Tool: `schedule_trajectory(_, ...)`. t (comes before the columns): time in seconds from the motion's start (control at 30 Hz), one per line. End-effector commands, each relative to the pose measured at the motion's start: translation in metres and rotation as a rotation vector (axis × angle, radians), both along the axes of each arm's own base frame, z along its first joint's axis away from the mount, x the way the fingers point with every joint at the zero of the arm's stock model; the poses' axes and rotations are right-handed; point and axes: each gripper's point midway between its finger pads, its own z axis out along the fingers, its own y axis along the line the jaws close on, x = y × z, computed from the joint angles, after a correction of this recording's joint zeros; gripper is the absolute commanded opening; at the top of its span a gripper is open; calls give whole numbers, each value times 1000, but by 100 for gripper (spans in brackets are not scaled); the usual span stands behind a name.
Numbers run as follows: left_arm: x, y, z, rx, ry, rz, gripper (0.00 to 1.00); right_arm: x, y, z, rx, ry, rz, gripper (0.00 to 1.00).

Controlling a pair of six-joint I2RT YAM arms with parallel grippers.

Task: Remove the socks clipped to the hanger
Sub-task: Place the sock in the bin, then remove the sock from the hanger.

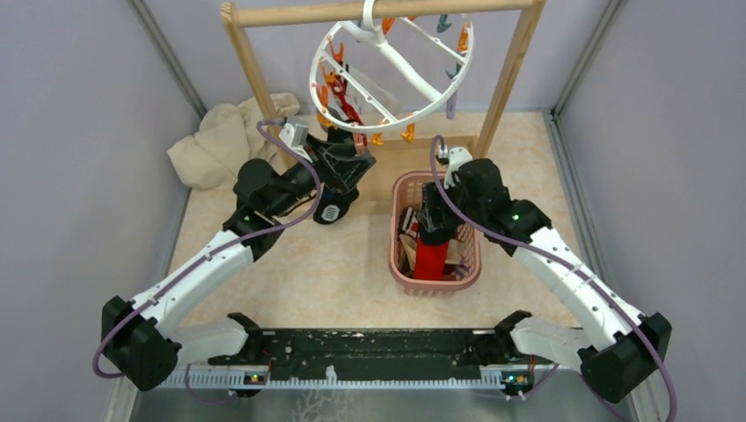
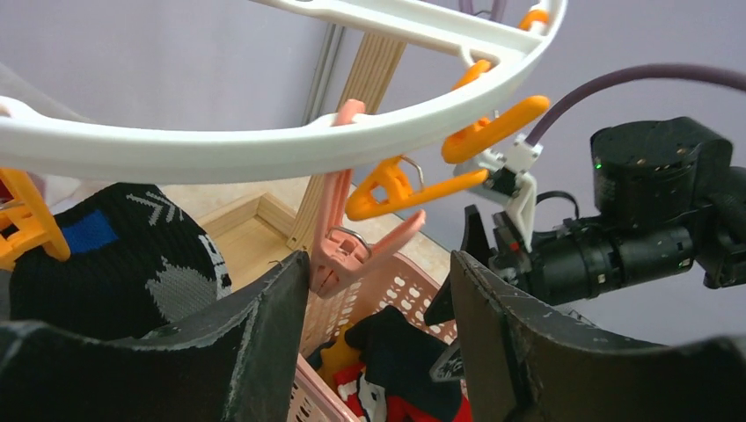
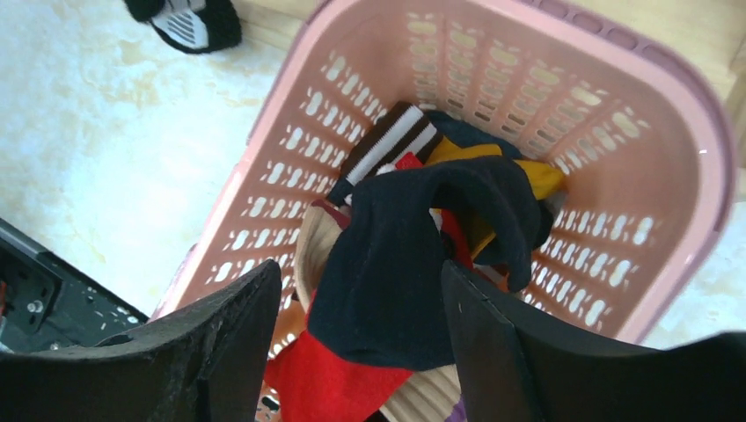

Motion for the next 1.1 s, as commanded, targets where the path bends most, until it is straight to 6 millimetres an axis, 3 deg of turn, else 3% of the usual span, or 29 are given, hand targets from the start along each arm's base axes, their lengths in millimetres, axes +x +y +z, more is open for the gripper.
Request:
schedule_trajectory(0.0,-12,12,5,3,-14,19,66,0,-5,59,73,-132,-21,70)
schedule_trajectory(0.13,-20,17,2,15,0,16,66,-7,-4,68,93,-140,2,75)
schedule_trajectory(0.23,-24,23,0,31,11,33,66,-11,-1,71,116,-144,19,72)
schedule_trajectory(0.4,-30,39,-3,33,41,88,68,-2,8,61,127,-140,35,42)
schedule_trajectory(0.6,-41,46,-4,47,71,82,68,28,14,12,53,-70,-26,23)
schedule_trajectory(0.8,-50,55,0,55,58,94,68,20,4,-42,-15,48,-73,21)
schedule_trajectory(1.07,-54,57,0,60,51,91,69,12,0,-91,-139,162,-71,26)
